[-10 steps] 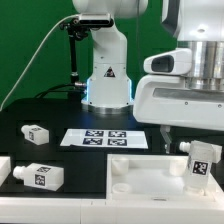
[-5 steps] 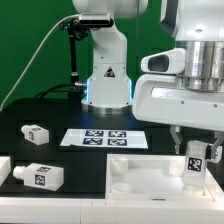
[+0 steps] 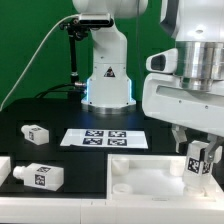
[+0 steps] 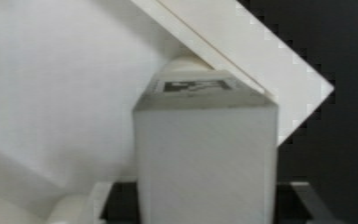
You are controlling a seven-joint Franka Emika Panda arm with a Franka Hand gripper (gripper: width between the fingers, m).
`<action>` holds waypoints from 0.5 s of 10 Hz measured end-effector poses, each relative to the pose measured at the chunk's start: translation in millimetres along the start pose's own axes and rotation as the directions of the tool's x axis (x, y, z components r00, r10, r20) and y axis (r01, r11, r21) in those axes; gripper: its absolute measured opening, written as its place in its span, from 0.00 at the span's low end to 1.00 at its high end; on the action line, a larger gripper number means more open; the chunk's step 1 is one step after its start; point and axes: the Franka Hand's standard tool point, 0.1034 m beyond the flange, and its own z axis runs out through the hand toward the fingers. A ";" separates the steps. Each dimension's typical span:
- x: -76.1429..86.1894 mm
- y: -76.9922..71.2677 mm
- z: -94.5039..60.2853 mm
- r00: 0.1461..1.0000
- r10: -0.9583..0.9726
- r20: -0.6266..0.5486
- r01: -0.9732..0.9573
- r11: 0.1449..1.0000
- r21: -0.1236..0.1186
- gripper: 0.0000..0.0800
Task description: Assemble one leg
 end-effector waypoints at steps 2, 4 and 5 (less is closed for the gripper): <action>4.7 2.2 0.6 0.976 0.217 0.001 -0.217 0.976 0.000 0.36; 7.5 6.7 3.3 0.856 0.516 0.038 -0.518 0.854 0.050 0.36; 6.4 7.4 3.3 0.825 0.564 0.044 -0.566 0.823 0.051 0.36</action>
Offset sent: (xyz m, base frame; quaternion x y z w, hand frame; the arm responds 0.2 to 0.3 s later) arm -0.0026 0.0044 -0.0197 0.1115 -0.0544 0.4095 0.9038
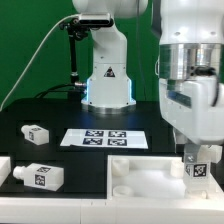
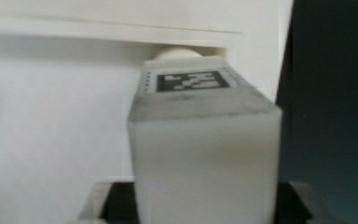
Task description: Assemble one leg
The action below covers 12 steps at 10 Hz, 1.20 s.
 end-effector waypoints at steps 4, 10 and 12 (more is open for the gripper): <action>-0.9 1.2 -0.1 0.999 0.035 0.001 -0.035 0.999 -0.005 0.56; -30.9 2.1 -9.1 0.813 -0.582 -0.001 0.582 0.813 -0.029 0.81; -26.8 1.6 -8.6 0.672 -0.741 -0.004 0.740 0.672 -0.040 0.81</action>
Offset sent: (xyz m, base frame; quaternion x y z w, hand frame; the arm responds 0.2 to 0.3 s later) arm 0.0000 0.0000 0.0000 0.0000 0.0000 0.0000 1.0000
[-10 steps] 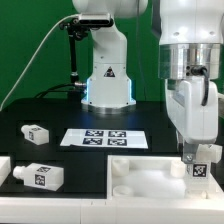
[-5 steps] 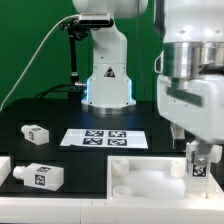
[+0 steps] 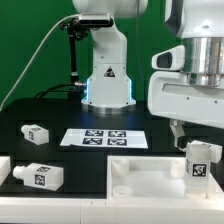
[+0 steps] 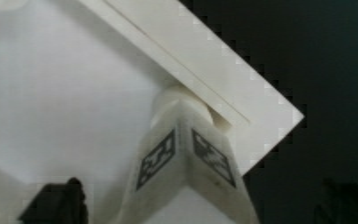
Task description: Assemble one leg
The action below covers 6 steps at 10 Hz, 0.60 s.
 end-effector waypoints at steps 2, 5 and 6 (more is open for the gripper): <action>4.8 5.6 2.0 0.925 -0.379 0.010 0.379 0.925 -0.021 0.81; 9.8 8.6 4.5 0.815 -0.578 0.027 0.579 0.814 -0.041 0.81; 10.7 9.4 4.5 0.797 -0.603 0.028 0.603 0.796 -0.042 0.81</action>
Offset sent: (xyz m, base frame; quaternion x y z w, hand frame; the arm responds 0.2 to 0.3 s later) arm 0.0000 0.0000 0.0000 0.0000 0.0000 -0.1938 0.9810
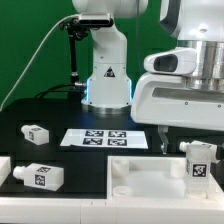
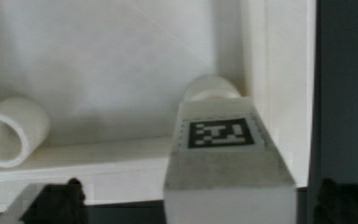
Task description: Assemble one leg
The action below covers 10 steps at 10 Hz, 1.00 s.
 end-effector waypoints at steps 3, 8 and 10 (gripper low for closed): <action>11.4 5.7 -3.1 0.999 0.030 0.015 -0.030 0.999 0.028 0.81; 10.1 -1.2 1.2 0.994 0.104 0.015 -0.105 0.994 0.023 0.59; 9.9 -1.3 1.4 0.959 0.283 0.019 -0.283 0.959 0.021 0.37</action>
Offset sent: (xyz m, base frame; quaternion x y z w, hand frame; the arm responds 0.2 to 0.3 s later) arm 0.0162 0.0271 -0.0039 0.0497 -0.0065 0.0342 0.9982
